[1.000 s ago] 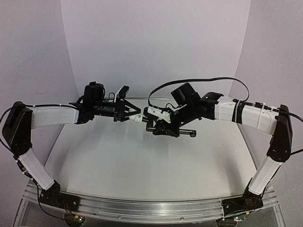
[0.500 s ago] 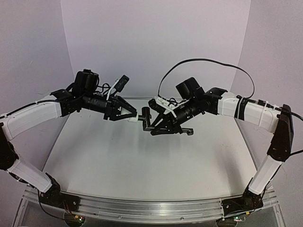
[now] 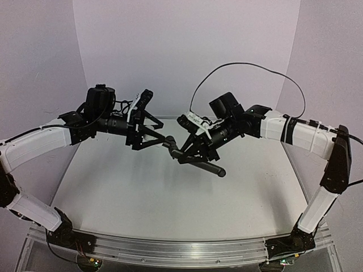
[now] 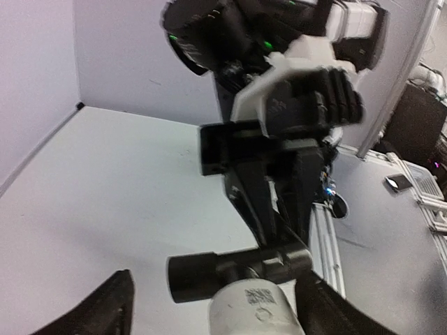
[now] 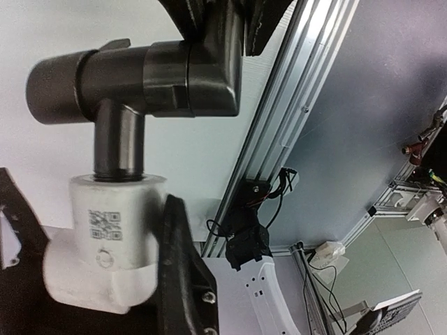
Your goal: Install the water faucets
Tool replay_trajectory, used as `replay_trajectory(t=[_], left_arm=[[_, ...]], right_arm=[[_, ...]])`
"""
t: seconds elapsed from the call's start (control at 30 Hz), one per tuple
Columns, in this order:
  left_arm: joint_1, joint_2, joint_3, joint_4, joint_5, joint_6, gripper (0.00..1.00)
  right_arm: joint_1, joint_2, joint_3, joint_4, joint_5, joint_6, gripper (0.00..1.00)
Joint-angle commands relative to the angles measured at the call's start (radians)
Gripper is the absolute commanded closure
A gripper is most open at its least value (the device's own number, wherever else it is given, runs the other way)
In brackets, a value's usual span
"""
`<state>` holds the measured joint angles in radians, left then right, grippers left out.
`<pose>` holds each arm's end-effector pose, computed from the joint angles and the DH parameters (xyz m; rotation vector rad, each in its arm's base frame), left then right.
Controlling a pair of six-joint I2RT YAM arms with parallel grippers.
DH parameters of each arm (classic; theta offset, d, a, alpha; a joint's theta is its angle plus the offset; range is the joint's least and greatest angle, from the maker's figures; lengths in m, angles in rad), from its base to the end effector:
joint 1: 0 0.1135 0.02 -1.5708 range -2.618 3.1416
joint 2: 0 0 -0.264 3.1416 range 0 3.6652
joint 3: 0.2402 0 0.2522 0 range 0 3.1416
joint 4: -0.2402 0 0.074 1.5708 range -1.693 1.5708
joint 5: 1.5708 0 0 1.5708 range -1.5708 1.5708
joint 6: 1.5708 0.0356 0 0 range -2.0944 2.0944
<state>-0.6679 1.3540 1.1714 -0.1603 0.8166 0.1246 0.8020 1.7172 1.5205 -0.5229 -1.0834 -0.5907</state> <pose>0.2255 -0.2109 0.3528 1.2534 1.5118 -1.1381 0.2407 0.2940 0.3259 -1.7602 1.2255 1.3371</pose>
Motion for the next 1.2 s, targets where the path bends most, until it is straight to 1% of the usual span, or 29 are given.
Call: replay_trajectory(t=[0.0, 0.07, 0.1, 0.13, 0.2, 0.27, 0.33, 0.4, 0.47, 0.53, 0.6, 0.63, 0.7, 0.77, 0.83, 0.9, 0.93, 1.07, 1.17], left_arm=[[0.074, -0.076, -0.084, 0.249, -0.132, -0.22, 0.05], [0.133, -0.095, -0.105, 0.31, -0.112, -0.394, 0.01], [0.156, -0.102, -0.112, 0.33, -0.118, -0.46, 0.0], [0.18, -0.105, -0.116, 0.34, -0.13, -0.529, 0.0], [0.202, -0.101, -0.111, 0.313, -0.176, -0.618, 0.0], [0.221, -0.077, -0.072, 0.199, -0.259, -0.686, 0.0], [0.249, -0.026, -0.011, 0.034, -0.321, -0.754, 0.0], [0.289, 0.027, 0.028, -0.047, -0.301, -0.816, 0.01], [0.314, 0.072, 0.02, -0.038, -0.22, -0.863, 0.04], [0.321, 0.097, -0.026, 0.055, -0.144, -0.934, 0.04], [0.323, 0.116, -0.101, 0.224, -0.055, -1.054, 0.04], [0.322, 0.139, -0.143, 0.356, -0.013, -1.11, 0.05], [0.315, 0.192, -0.199, 0.601, 0.071, -1.266, 0.09], [0.299, 0.229, -0.242, 0.774, 0.107, -1.356, 0.1], [0.271, 0.258, -0.259, 0.849, 0.108, -1.376, 0.1], [0.247, 0.288, -0.253, 0.867, 0.102, -1.37, 0.1], [0.233, 0.305, -0.253, 0.903, 0.105, -1.375, 0.1], [0.202, 0.328, -0.285, 1.107, 0.097, -1.419, 0.1], [0.176, 0.311, -0.31, 1.168, 0.064, -1.373, 0.09]], right_arm=[[0.022, -0.075, -0.042, 0.071, 0.124, 0.022, 1.0], [0.022, -0.086, -0.077, 0.085, 0.207, 0.016, 1.0], [0.022, -0.093, -0.092, 0.096, 0.219, 0.02, 1.0], [0.021, -0.098, -0.106, 0.115, 0.229, 0.031, 1.0], [0.021, -0.104, -0.125, 0.145, 0.259, 0.057, 1.0], [0.021, -0.107, -0.131, 0.164, 0.32, 0.082, 1.0], [0.021, -0.112, -0.136, 0.193, 0.437, 0.124, 1.0], [0.024, -0.11, -0.128, 0.207, 0.566, 0.164, 1.0], [0.041, -0.1, -0.112, 0.214, 0.724, 0.198, 1.0], [0.081, -0.086, -0.101, 0.215, 0.881, 0.201, 1.0], [0.111, -0.066, -0.079, 0.212, 0.998, 0.203, 1.0], [0.125, -0.055, -0.064, 0.207, 1.024, 0.204, 1.0], [0.143, -0.04, -0.049, 0.203, 1.05, 0.201, 1.0], [0.15, -0.027, -0.037, 0.203, 1.053, 0.2, 1.0], [0.152, -0.02, -0.029, 0.202, 1.034, 0.199, 1.0], [0.151, -0.015, -0.022, 0.203, 1.012, 0.198, 1.0], [0.151, -0.013, -0.018, 0.202, 0.996, 0.196, 1.0], [0.151, -0.004, -0.01, 0.202, 0.971, 0.192, 1.0], [0.151, -0.003, -0.006, 0.202, 0.943, 0.2, 1.0]])
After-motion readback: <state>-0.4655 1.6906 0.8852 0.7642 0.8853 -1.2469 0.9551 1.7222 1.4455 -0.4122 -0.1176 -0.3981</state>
